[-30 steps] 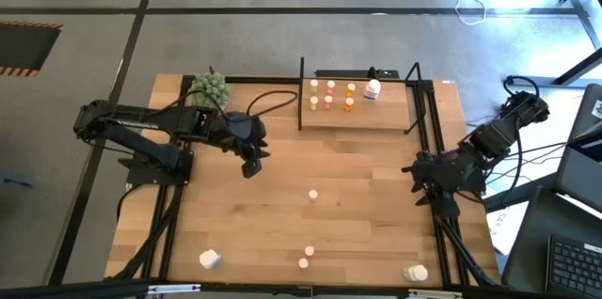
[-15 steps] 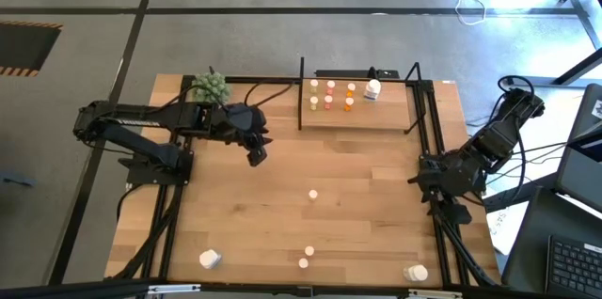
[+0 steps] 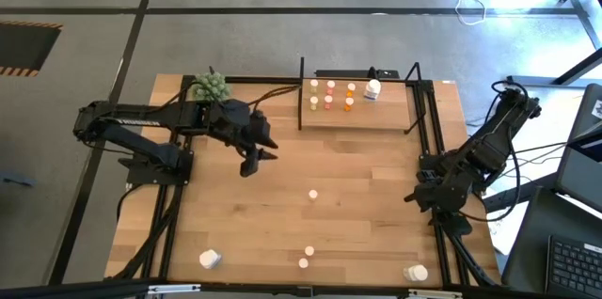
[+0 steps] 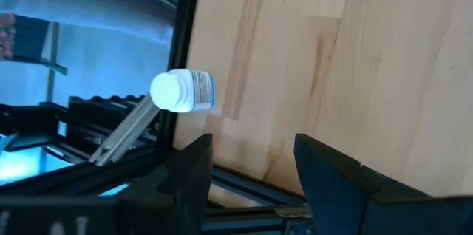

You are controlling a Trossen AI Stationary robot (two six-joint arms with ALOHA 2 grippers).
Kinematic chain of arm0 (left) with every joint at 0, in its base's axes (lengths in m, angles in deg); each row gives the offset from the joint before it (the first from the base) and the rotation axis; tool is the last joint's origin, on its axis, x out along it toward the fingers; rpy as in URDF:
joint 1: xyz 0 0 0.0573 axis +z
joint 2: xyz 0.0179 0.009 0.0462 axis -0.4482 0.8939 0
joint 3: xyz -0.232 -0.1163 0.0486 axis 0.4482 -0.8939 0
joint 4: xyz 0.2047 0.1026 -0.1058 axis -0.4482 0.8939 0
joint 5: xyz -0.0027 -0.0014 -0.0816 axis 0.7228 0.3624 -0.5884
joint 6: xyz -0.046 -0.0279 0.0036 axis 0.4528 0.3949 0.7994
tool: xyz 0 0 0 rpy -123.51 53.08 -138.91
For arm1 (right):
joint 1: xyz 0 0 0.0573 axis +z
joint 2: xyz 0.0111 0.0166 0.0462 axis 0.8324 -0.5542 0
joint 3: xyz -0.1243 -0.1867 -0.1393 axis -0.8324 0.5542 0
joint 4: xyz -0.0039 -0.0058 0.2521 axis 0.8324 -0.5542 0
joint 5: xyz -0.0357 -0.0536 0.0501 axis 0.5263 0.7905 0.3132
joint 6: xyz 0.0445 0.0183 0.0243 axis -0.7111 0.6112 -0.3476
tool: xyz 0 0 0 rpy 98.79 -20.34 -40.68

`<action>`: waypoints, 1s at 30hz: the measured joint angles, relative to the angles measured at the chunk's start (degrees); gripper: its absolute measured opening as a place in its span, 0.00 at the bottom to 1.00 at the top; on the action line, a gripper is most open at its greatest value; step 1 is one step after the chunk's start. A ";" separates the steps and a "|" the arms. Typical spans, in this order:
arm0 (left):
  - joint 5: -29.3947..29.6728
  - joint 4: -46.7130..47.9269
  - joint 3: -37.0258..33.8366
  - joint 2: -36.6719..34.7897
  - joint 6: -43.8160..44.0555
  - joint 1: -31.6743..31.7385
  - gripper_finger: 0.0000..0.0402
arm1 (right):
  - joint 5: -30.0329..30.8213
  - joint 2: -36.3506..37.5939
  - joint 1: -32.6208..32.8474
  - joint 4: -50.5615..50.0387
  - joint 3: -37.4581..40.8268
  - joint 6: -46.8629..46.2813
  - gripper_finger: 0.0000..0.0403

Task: Pick and place medicine bottles onto shelf by color
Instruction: Put the right white pill bottle on the shelf aligned with the other white pill bottle

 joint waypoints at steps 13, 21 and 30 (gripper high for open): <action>-8.16 -8.06 0.00 0.00 1.47 -1.69 0.35 | 2.12 0.56 4.73 -2.68 0.00 12.66 0.48; -7.13 -9.79 0.00 -0.01 1.58 -2.60 0.35 | 2.13 1.38 8.11 -2.91 0.00 17.55 0.48; -6.20 -9.77 0.00 0.00 1.55 -2.56 0.35 | 3.53 1.38 9.43 -1.89 0.00 17.85 0.48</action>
